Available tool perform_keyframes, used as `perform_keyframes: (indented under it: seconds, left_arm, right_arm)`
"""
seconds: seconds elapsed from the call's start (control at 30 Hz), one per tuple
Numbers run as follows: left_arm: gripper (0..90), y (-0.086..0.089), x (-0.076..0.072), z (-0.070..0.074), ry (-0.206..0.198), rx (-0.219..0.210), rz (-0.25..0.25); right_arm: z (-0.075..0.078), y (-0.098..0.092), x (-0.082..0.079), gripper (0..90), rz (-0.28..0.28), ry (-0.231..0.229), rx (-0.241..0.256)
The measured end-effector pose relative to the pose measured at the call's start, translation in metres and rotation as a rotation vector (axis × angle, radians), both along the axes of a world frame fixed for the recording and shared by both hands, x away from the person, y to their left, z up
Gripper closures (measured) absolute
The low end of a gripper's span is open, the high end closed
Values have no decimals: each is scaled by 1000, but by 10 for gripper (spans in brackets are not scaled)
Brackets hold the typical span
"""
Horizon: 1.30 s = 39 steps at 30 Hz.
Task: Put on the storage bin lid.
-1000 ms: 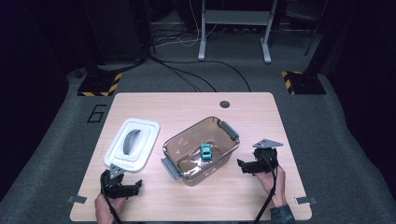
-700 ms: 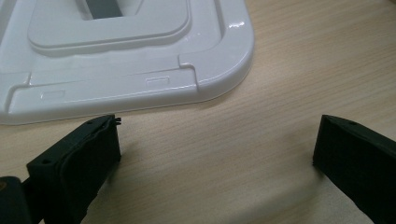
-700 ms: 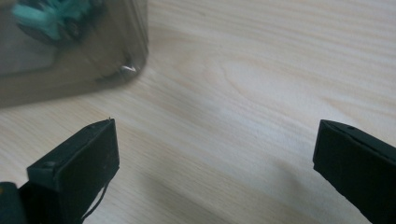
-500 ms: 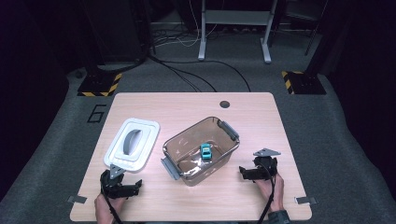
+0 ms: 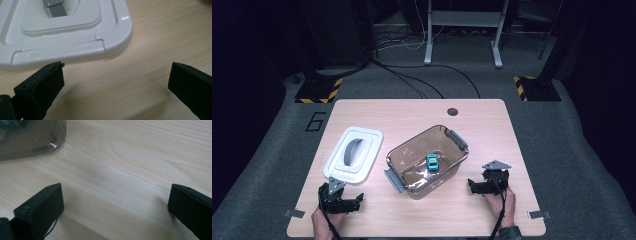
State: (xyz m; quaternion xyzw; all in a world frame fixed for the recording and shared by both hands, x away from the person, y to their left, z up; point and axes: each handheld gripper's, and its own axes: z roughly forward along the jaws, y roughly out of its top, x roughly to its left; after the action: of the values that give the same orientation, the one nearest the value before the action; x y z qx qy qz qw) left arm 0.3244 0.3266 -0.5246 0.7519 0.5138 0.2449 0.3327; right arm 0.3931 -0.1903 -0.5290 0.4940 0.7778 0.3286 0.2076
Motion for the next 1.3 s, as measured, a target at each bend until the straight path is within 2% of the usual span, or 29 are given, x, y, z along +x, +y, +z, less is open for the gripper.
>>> perform_keyframes:
  seconds: [0.07,0.2,0.3,0.37,0.67,0.8,1.07,1.13,1.3]
  left_arm:
    - [1,3,0,8,-6,-7,-6]
    - [0,8,4,26,-43,-23,-15]
    - [1,13,12,37,-62,-47,-20]
    - [1,15,20,41,-72,-48,-16]
    - [43,18,62,52,-50,-40,-24]
    - [57,21,84,51,-41,-47,-11]
    - [137,24,117,41,-18,-48,26]
    - [152,22,122,38,-26,-32,35]
    - [192,19,132,27,3,-15,39]
  right_arm:
    - [0,0,0,0,0,1,1]
    - [0,0,0,0,3,1,-5]
    - [0,0,0,0,3,1,-5]
    - [0,0,1,0,6,0,-6]
    - [0,0,1,0,8,1,-4]
    - [0,0,1,0,9,0,-4]
    - [0,0,1,0,15,-1,-6]
    - [0,0,1,0,15,-1,-6]
    - [0,0,1,0,15,-2,-8]
